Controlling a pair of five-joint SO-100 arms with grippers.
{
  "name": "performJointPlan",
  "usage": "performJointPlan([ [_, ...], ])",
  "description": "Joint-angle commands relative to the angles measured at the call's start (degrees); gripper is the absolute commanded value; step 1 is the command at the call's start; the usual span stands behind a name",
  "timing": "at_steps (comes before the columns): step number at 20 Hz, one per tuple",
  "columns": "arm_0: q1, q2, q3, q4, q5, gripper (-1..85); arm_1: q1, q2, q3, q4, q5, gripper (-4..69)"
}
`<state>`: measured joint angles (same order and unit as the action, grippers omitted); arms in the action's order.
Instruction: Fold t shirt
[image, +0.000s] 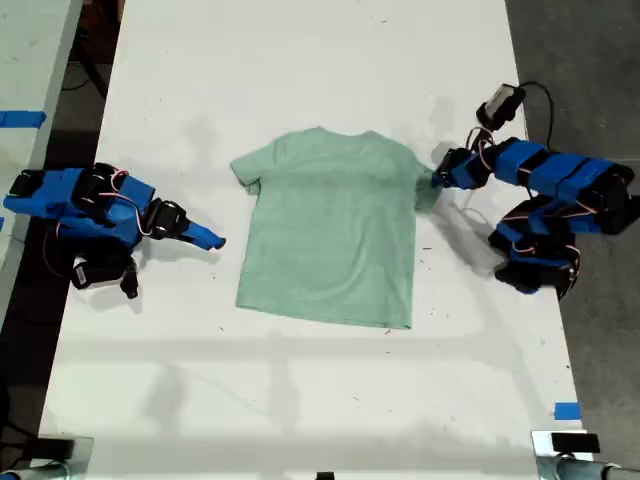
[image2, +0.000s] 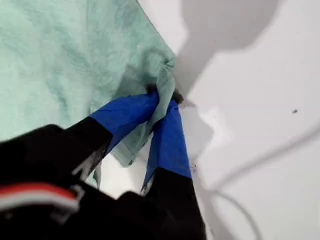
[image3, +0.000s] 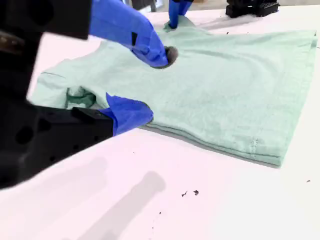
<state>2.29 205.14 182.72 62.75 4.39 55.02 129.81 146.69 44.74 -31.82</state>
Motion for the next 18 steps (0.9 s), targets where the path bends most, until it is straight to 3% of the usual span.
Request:
performJointPlan([
  [1, 0.00, 0.26, 0.62, -0.88, -0.88, 14.6, -0.88, 1.93, -12.22, 5.80, -6.06, -0.9],
  [5, 0.00, 0.26, 0.62, -0.88, -0.88, 14.6, -8.00, 2.64, -23.38, 9.05, -12.30, -0.9],
  [13, 0.00, 0.26, 0.62, -0.88, -0.88, 14.6, -29.36, -15.64, -35.60, -6.15, -18.63, -1.0],
  [16, 0.00, 0.26, 0.62, -0.88, -0.88, 14.6, -33.66, -31.73, -45.53, -7.29, -17.93, -1.0],
  [18, 0.00, 0.26, 0.62, -0.88, -0.88, 14.6, -34.98, -40.96, -53.70, -4.75, -17.49, -0.8],
])
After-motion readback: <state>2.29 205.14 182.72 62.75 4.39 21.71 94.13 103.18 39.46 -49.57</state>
